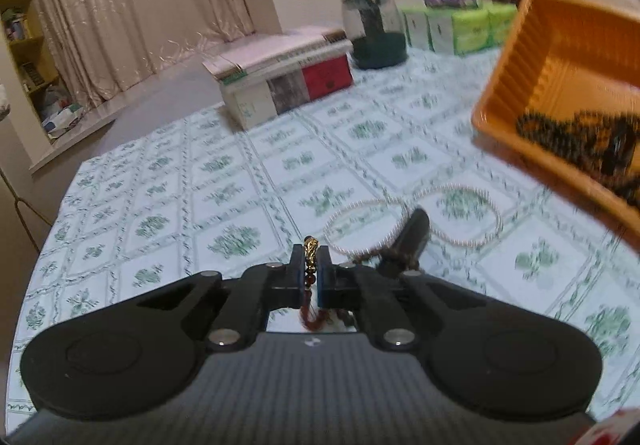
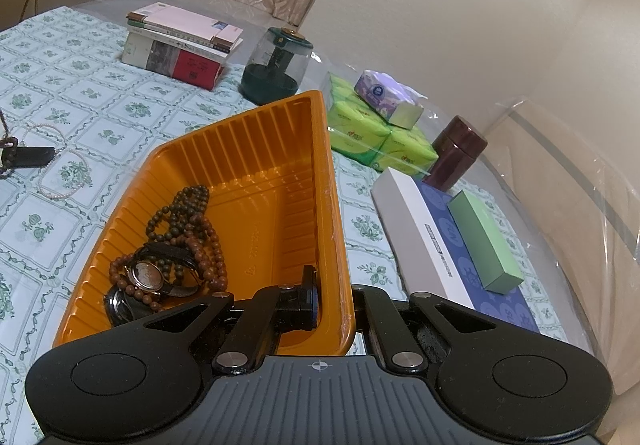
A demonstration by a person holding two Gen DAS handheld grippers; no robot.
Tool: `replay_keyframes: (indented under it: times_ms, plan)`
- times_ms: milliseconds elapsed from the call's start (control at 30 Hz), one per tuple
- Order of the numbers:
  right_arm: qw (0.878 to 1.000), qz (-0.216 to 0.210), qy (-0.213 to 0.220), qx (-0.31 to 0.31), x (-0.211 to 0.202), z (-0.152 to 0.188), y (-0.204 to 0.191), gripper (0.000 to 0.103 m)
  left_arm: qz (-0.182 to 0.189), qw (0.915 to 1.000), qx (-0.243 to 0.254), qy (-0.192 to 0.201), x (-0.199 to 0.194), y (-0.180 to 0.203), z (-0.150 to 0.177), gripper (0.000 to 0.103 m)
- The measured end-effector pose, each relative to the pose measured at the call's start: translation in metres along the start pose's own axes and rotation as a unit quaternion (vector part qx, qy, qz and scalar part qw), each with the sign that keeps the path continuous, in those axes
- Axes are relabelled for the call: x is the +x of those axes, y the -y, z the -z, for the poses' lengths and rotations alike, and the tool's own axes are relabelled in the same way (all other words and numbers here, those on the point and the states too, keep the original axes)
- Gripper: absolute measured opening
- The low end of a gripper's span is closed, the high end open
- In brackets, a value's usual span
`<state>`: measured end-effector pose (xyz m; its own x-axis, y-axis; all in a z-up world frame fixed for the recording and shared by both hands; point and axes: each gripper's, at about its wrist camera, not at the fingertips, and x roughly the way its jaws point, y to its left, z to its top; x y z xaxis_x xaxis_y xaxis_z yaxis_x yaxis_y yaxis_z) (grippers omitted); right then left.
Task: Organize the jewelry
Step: 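Grasp the red and gold bead bracelet with the left gripper and lift it, then carry the bead bracelet into the orange tray and open the left gripper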
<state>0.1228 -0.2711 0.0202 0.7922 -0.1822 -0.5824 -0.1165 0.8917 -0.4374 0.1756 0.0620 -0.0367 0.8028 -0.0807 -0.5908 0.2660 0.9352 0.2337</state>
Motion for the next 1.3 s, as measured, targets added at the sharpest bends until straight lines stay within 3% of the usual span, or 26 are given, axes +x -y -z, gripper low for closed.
replay_keyframes:
  times_ms: [333,767,1067,1300]
  plan:
    - [1.000,-0.001,0.001,-0.001,-0.002,-0.001,-0.002,0.003,0.024,0.9987,-0.036,0.027,-0.030,-0.004,-0.026,0.005]
    - [1.000,-0.002,0.000,-0.002,-0.002,-0.001,-0.003,0.003,0.068,0.9961,-0.049,0.029,-0.035,0.025,-0.037,0.005]
    - [1.000,-0.002,-0.002,0.001,-0.001,0.000,-0.003,0.003,0.116,0.9919,-0.041,0.033,-0.035,0.061,-0.049,0.005]
    - [1.000,-0.003,-0.004,0.006,0.002,0.001,-0.001,0.004,0.179,0.9824,-0.037,0.040,-0.035,0.102,-0.064,0.004]
